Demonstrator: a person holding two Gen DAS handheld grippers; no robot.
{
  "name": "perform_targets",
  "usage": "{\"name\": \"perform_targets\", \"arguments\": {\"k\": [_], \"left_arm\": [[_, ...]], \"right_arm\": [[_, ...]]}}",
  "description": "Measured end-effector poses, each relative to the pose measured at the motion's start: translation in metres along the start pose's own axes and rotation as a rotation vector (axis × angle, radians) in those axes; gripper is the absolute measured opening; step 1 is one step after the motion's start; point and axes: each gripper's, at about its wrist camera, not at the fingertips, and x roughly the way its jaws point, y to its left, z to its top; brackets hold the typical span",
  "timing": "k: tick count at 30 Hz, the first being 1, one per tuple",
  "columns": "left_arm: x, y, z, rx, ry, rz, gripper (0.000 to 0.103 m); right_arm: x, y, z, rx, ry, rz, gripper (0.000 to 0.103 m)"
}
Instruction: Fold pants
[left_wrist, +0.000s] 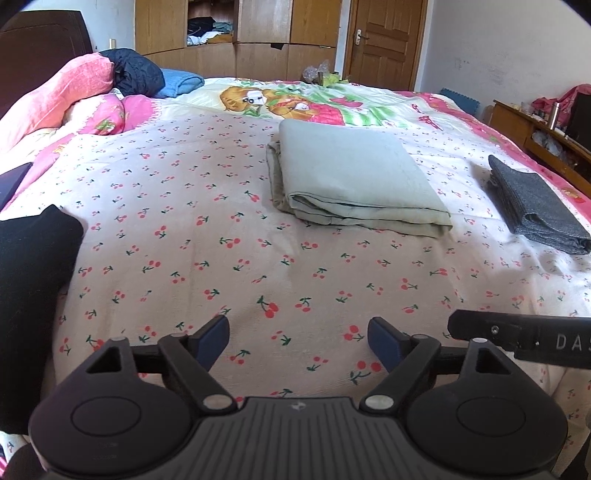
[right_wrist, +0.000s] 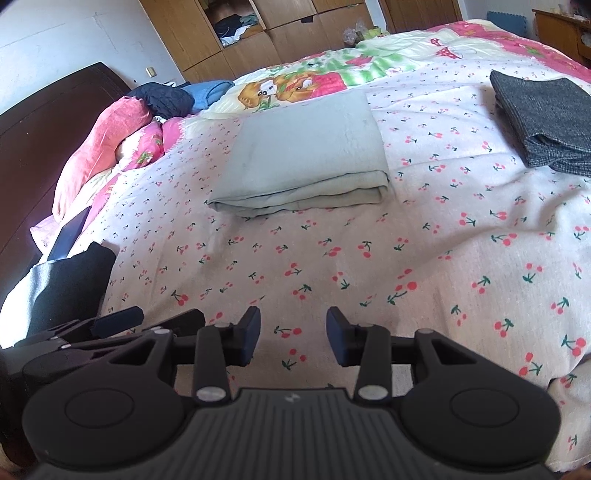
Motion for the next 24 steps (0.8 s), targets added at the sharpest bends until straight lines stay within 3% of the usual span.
{"name": "perform_targets", "arguments": {"k": [4, 10, 24], "left_arm": [[0.0010, -0.0019, -0.0006, 0.005, 0.001, 0.008, 0.103], [-0.0003, -0.0066, -0.0005, 0.034, -0.007, 0.021, 0.103], [-0.0020, 0.0000, -0.0004, -0.003, -0.008, 0.004, 0.103]], "right_arm": [[0.0006, 0.0023, -0.0020, -0.023, -0.007, -0.003, 0.044], [-0.0024, 0.0032, -0.0021, -0.027, -0.015, -0.005, 0.044], [-0.0085, 0.0096, -0.0097, -0.083, -0.050, -0.049, 0.044]]}}
